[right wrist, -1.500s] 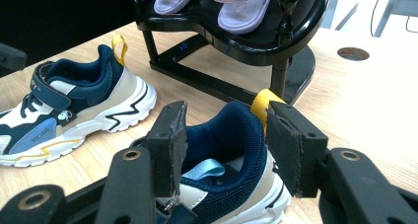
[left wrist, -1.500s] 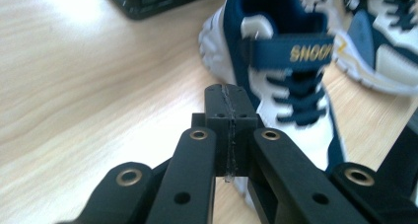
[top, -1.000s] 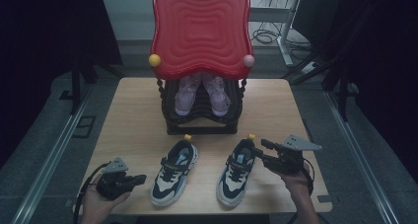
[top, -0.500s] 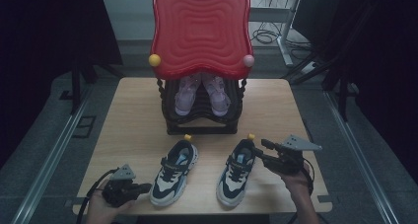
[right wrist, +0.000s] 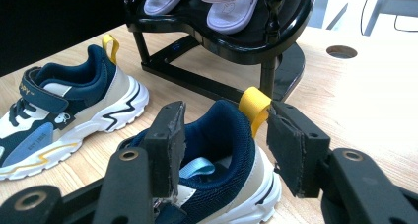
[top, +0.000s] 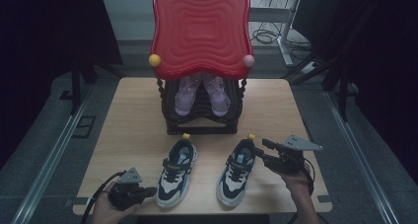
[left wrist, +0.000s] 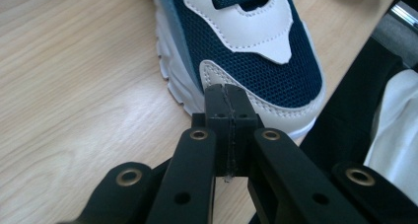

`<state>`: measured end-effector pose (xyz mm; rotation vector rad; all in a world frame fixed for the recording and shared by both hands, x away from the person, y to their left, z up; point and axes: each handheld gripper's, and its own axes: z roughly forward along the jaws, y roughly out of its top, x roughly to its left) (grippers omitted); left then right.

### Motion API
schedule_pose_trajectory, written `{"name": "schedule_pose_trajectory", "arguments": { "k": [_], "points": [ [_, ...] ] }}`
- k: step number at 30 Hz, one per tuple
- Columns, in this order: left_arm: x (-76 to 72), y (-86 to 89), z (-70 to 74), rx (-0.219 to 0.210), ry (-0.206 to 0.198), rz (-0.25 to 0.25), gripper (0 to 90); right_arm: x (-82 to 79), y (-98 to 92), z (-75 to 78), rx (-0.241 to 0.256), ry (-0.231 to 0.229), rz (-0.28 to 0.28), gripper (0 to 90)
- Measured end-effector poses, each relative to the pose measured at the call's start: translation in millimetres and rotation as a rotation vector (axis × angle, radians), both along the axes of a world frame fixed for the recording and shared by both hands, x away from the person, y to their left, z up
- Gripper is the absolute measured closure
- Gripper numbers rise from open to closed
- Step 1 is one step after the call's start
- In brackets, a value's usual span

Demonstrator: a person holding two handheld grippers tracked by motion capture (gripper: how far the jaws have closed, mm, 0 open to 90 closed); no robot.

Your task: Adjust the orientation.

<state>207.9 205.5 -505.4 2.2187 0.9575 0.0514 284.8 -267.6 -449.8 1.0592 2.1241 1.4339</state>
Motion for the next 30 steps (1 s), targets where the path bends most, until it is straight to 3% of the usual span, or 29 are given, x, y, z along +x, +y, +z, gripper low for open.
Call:
{"name": "schedule_pose_trajectory", "arguments": {
  "k": [10,30],
  "points": [
    [4.7,-23.0,1.1,0.003,0.000,-0.067,89.9,-0.1,-1.5,0.1,0.004,-0.001,-0.005,49.0],
    [13.5,-57.0,1.6,-0.005,-0.002,-0.145,89.6,0.3,-2.4,-0.4,0.002,-0.004,-0.011,48.8]
  ]
}}
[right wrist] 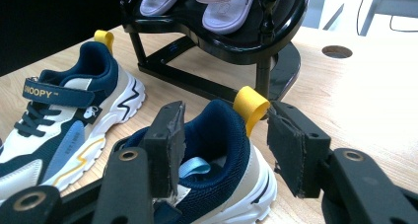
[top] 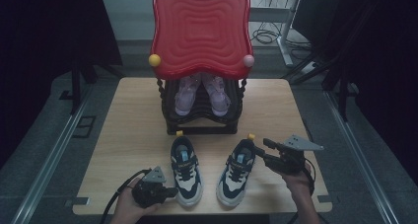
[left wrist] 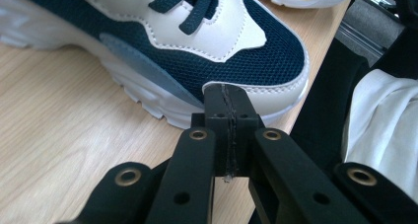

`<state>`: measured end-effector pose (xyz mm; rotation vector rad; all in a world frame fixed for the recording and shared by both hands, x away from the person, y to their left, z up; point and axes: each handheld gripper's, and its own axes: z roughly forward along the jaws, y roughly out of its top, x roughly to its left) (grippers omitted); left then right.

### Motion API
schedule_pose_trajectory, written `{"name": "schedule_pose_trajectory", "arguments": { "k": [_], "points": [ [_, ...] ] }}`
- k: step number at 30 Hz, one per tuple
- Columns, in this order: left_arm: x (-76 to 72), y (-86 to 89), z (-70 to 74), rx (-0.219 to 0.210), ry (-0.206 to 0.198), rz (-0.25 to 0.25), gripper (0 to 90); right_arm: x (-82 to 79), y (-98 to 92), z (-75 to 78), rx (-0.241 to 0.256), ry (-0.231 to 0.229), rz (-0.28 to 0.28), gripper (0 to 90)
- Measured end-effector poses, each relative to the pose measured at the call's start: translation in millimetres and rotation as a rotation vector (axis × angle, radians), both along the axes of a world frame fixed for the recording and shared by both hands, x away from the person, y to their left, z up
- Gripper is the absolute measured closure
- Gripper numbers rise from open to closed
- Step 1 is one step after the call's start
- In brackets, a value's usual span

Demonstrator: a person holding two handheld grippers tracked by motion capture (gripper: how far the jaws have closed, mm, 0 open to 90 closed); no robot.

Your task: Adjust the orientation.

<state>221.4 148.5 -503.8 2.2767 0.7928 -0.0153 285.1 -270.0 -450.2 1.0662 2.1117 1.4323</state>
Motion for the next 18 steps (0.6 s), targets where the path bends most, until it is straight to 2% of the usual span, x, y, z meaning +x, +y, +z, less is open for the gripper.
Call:
{"name": "schedule_pose_trajectory", "arguments": {
  "k": [10,18],
  "points": [
    [6.9,-18.4,-0.4,-0.006,-0.006,-0.025,89.5,0.1,-1.3,-0.2,0.003,0.001,-0.005,48.7],
    [8.6,-18.1,4.9,-0.015,-0.018,-0.022,88.7,0.3,-1.8,-0.6,0.001,0.001,-0.006,48.7]
  ]
}}
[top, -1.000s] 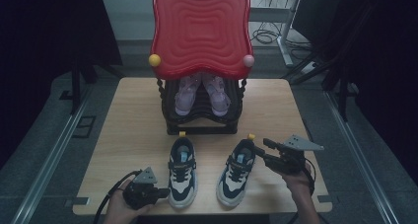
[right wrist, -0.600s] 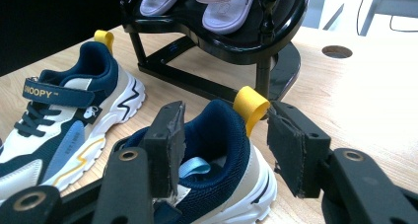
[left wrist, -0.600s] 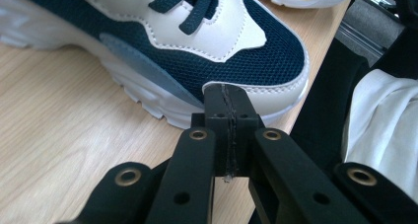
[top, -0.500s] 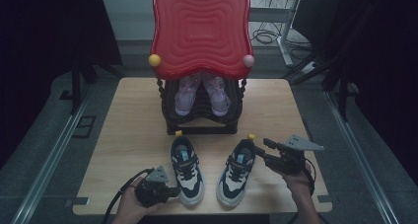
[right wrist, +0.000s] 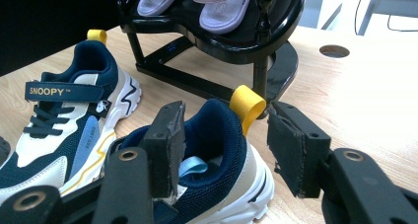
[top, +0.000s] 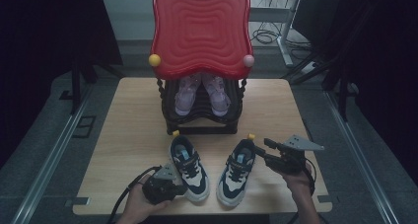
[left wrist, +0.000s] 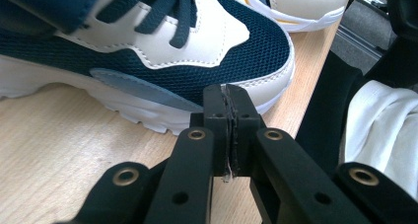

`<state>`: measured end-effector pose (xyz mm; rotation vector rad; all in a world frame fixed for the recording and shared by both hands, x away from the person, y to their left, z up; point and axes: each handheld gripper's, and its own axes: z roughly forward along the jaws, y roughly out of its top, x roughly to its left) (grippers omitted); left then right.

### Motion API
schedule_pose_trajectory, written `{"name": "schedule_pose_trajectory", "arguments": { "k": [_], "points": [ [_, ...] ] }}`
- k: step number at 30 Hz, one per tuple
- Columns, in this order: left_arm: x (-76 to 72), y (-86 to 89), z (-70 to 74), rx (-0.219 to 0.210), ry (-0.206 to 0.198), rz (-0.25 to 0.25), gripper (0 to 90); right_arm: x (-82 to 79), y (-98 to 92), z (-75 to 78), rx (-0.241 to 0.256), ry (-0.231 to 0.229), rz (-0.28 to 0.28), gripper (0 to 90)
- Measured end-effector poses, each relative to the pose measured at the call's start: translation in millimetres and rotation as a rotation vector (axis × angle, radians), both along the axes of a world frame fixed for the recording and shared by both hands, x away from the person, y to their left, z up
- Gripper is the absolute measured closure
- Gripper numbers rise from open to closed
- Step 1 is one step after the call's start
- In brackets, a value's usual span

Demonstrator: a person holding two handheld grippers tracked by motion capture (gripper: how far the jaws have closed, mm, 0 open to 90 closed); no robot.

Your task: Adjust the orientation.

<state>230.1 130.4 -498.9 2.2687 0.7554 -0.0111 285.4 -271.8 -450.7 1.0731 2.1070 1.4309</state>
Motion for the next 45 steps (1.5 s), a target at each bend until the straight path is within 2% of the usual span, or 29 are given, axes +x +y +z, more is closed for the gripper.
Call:
{"name": "schedule_pose_trajectory", "arguments": {
  "k": [5,8,12,17,23,29,34,38,45],
  "points": [
    [6.1,15.0,19.9,-0.011,-0.047,0.037,89.5,0.1,-0.3,0.1,0.001,0.000,-0.001,48.7],
    [14.4,23.4,33.9,-0.048,-0.070,0.068,89.9,0.1,-0.5,0.2,0.001,-0.001,-0.003,48.7],
    [31.2,31.1,48.8,-0.076,-0.097,0.096,90.0,0.1,-0.5,0.1,0.001,-0.001,-0.004,48.7],
    [60.2,33.1,61.7,-0.083,-0.134,0.131,90.0,0.8,-0.6,-0.8,0.002,0.004,-0.006,48.7],
    [91.2,26.3,65.3,-0.082,-0.141,0.155,90.0,1.1,-1.6,-1.2,0.003,0.005,-0.011,48.7],
    [110.3,14.9,66.0,-0.086,-0.127,0.157,90.0,1.8,-3.4,-1.6,0.003,0.006,-0.015,48.7],
    [122.5,5.0,65.8,-0.083,-0.123,0.155,90.0,2.3,-3.5,-2.3,0.003,0.009,-0.017,48.7],
    [129.1,-2.9,64.5,-0.064,-0.122,0.148,90.0,2.5,-4.4,-2.5,0.003,0.009,-0.019,48.7],
    [143.7,-9.3,56.5,-0.031,-0.088,0.151,90.0,3.1,-4.0,-3.4,0.003,0.013,-0.019,48.7]
  ]
}}
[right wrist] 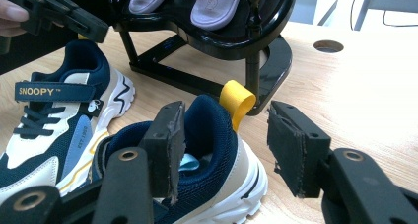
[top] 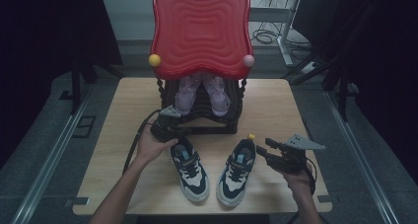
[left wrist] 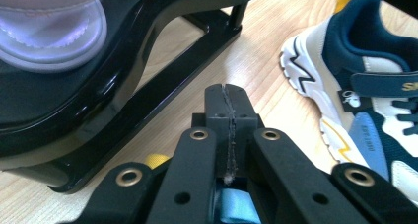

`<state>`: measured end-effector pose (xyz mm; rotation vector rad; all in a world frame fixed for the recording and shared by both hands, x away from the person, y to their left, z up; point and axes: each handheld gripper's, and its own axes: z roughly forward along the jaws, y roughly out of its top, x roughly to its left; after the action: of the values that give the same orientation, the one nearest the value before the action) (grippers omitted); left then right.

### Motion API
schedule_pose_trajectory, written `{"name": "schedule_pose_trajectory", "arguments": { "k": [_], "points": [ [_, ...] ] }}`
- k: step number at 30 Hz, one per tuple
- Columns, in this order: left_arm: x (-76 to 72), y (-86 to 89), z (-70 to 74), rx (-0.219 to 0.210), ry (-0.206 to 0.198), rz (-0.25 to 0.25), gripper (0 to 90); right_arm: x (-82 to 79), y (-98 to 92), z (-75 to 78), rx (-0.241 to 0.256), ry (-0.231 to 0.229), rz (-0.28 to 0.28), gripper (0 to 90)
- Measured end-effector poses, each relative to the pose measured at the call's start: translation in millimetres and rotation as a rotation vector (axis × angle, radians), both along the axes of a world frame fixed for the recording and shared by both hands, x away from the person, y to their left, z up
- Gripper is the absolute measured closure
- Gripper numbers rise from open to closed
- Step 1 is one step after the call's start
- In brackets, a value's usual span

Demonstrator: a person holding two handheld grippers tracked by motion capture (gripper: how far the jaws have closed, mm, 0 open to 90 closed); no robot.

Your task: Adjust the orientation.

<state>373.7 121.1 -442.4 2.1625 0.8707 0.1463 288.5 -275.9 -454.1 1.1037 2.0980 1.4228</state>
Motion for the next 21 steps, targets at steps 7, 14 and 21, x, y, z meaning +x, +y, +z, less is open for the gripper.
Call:
{"name": "schedule_pose_trajectory", "arguments": {
  "k": [7,14,21],
  "points": [
    [5.9,-3.1,-5.4,0.037,0.029,-0.007,90.0,0.9,-0.9,-1.4,0.002,0.002,-0.003,48.7],
    [5.5,0.6,-8.9,0.037,0.036,0.000,90.0,0.9,-1.0,-1.4,0.003,0.003,-0.004,48.7],
    [-0.1,9.6,-8.8,0.045,0.031,0.012,90.0,0.9,-1.5,-1.3,0.004,0.001,-0.005,48.7]
  ]
}}
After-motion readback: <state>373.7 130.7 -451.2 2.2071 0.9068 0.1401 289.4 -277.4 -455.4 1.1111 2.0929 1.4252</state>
